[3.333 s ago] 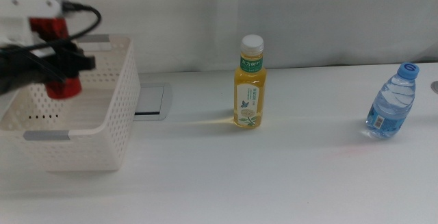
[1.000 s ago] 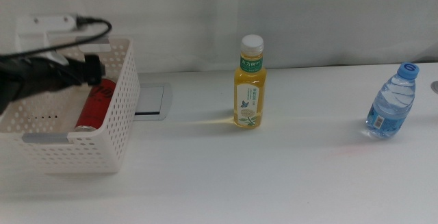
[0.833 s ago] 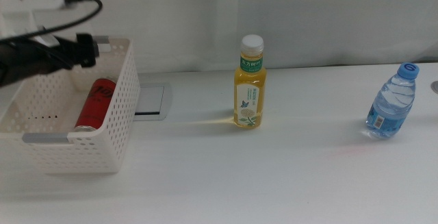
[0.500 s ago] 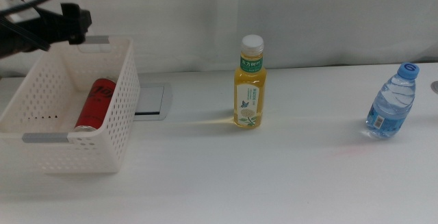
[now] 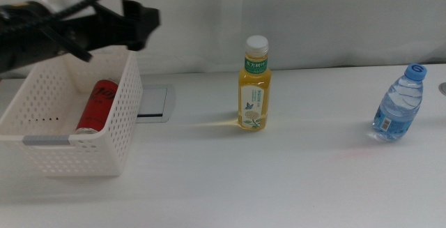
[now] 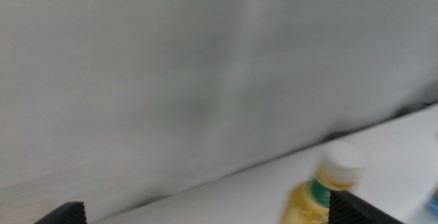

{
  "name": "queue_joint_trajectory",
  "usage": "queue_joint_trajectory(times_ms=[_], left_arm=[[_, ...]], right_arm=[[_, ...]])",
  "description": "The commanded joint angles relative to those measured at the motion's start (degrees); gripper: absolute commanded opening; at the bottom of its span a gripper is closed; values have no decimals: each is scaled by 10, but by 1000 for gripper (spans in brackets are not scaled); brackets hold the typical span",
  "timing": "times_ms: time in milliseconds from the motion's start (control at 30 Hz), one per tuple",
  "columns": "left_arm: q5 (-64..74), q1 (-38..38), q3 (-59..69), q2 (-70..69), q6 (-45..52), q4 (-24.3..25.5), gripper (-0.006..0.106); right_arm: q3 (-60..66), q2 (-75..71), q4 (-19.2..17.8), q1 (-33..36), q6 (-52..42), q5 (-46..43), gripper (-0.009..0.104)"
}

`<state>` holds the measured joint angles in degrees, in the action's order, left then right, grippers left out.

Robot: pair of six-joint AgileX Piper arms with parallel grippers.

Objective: Use arms to grab the bottles and put them into the dustbin to the left of the table.

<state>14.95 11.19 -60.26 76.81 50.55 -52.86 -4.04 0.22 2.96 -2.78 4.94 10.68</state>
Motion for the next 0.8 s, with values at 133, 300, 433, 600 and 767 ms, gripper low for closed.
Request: queue_joint_trajectory(times_ms=[133,300,433,600,767], left_arm=[[-4,90,-3,-5,-13,-1,93],[-4,130,-3,-5,-35,21,93],[-4,147,-3,-5,-233,197,93],[-6,213,14,-5,-582,529,93],[-116,273,107,-17,-608,540,93]], right_arm=[[3,-19,-4,-6,-4,-2,103],[3,-19,-4,-6,-4,-2,103],[3,-19,-4,-6,-4,-2,103],[3,-19,-3,-6,-4,-2,103],[3,-19,-3,-6,-4,-2,103]])
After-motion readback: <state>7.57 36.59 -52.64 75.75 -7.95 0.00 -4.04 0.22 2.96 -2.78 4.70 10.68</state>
